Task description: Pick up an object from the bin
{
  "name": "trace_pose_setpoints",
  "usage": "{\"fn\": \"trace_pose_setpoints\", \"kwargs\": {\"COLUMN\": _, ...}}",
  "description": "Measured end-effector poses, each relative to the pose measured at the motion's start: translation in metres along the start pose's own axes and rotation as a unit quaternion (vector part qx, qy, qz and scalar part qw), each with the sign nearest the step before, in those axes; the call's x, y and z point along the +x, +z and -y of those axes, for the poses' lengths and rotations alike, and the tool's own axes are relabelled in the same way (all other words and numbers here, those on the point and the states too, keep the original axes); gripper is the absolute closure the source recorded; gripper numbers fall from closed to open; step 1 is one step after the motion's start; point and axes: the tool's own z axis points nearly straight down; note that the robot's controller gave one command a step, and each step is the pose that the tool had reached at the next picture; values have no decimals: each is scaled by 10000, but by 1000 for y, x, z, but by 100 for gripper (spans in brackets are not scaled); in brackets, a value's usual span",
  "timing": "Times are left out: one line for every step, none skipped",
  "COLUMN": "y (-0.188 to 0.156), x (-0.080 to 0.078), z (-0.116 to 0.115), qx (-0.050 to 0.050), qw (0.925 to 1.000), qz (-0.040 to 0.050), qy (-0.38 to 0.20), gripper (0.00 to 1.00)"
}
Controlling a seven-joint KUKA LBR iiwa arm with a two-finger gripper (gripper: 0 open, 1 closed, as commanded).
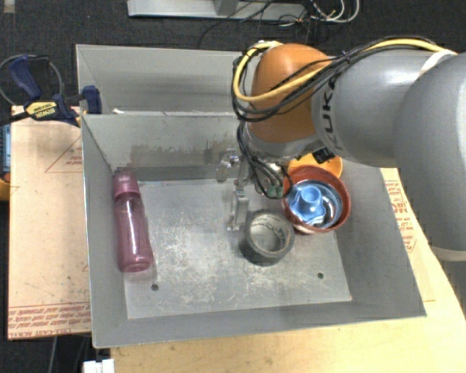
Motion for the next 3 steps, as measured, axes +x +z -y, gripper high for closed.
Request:
{"fn": "trace_pose_setpoints", "kwargs": {"y": -5, "x": -2, "z": 0, "qx": -3, "qw": 10000, "qz": 37, "qy": 12, "gripper": 0}}
{"fn": "trace_pose_setpoints", "kwargs": {"y": 54, "x": 55, "z": 70, "qx": -39, "qw": 9963, "qz": 50, "qy": -858, "gripper": 0}}
{"fn": "trace_pose_setpoints", "kwargs": {"y": 22, "x": 48, "z": 70, "qx": -18, "qw": 9806, "qz": 70, "qy": -1956, "gripper": 0}}
